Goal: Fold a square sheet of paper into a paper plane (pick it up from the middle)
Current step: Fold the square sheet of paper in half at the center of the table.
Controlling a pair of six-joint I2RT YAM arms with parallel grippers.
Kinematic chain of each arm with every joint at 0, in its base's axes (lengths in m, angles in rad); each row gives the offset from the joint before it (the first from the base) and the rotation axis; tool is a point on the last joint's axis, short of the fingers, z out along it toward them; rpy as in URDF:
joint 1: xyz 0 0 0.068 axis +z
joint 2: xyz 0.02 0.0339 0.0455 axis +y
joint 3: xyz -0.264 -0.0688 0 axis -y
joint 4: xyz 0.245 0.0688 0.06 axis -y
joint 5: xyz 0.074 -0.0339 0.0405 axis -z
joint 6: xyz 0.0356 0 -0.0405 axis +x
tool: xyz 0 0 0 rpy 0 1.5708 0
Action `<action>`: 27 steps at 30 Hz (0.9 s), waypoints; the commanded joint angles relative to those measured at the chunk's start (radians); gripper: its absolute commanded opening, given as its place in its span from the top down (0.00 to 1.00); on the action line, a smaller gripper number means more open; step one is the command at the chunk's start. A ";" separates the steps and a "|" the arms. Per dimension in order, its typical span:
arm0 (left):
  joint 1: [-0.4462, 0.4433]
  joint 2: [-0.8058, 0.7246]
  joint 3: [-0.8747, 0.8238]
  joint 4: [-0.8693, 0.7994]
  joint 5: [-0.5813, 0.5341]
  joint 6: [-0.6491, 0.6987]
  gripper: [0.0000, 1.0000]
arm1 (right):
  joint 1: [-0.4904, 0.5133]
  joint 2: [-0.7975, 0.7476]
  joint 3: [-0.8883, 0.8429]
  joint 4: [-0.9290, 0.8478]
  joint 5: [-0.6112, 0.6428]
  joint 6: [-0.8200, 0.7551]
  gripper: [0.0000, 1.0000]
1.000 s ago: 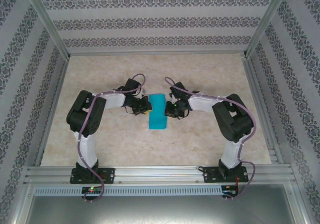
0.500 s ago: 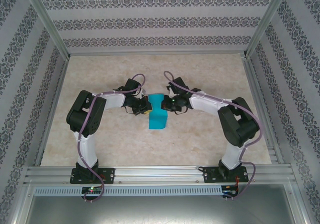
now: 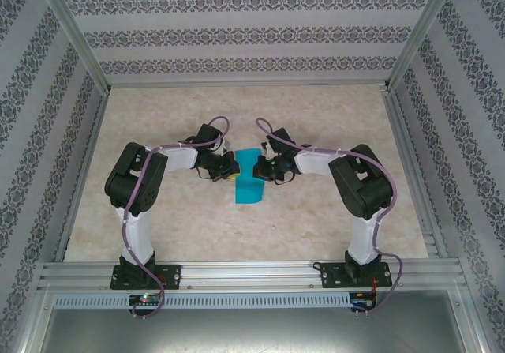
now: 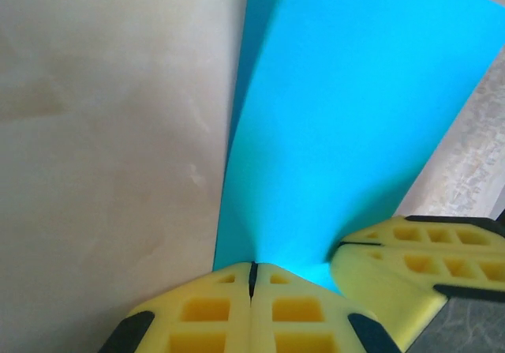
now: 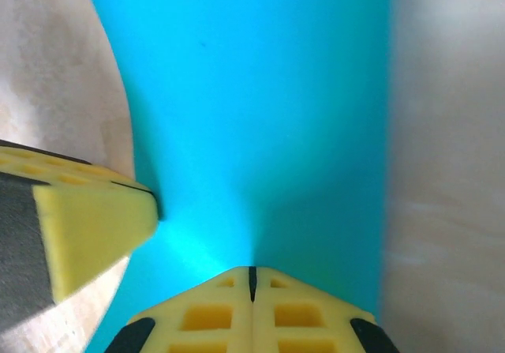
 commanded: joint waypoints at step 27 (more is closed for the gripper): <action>0.008 0.151 -0.142 -0.276 -0.249 -0.009 1.00 | -0.072 0.099 0.098 -0.006 -0.011 -0.083 1.00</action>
